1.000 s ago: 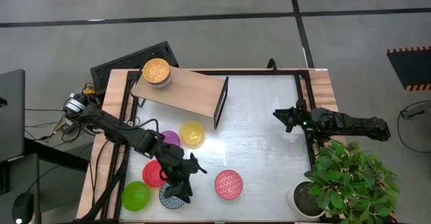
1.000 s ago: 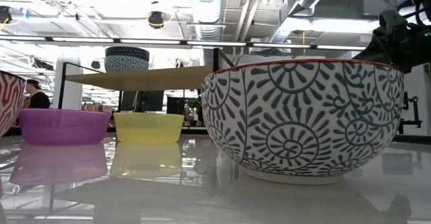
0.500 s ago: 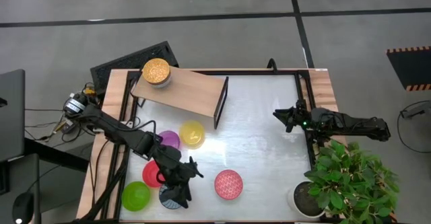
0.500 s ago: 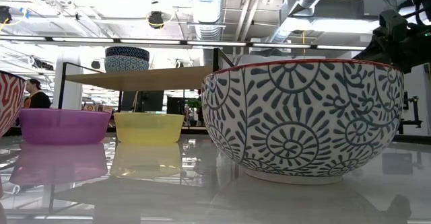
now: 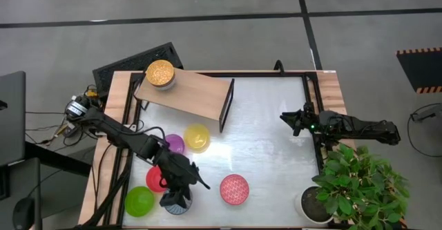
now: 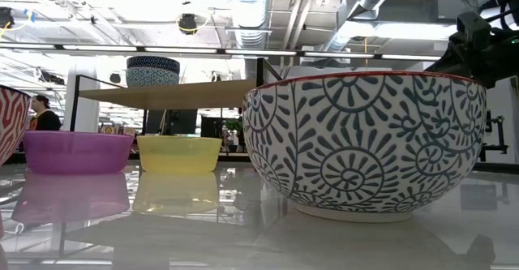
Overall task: Place and stack bowls onto a shelf
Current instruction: Stack the blue patterned bowl on top of the yellow patterned bowl on the shelf
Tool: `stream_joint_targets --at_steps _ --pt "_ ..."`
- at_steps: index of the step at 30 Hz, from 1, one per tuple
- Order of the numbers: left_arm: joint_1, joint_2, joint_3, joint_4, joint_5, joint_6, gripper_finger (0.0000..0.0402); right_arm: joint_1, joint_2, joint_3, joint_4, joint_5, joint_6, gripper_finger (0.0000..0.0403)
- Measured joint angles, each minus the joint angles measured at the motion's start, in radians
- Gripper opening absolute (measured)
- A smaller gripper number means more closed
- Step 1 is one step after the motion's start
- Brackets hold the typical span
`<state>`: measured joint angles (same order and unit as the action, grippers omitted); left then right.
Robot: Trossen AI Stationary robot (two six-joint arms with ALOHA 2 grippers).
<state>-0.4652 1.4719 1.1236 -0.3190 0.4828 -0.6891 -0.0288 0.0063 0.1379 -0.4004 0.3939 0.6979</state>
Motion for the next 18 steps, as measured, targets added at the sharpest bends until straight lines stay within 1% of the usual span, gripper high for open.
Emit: stream_joint_targets --at_steps 8,14,18 --pt "0.0 0.0 0.0 -0.142 -0.088 0.132 0.0178 0.0 0.0 0.0 0.0 0.0 0.0 0.0164" --pt "-0.013 0.0 0.0 -0.239 -0.16 0.182 0.0178 0.0 0.0 0.0 0.0 0.0 0.0 0.0164" --pt "-0.034 0.0 0.0 -0.259 -0.193 0.211 0.0178 0.0 0.0 0.0 0.0 0.0 0.0 0.0164"
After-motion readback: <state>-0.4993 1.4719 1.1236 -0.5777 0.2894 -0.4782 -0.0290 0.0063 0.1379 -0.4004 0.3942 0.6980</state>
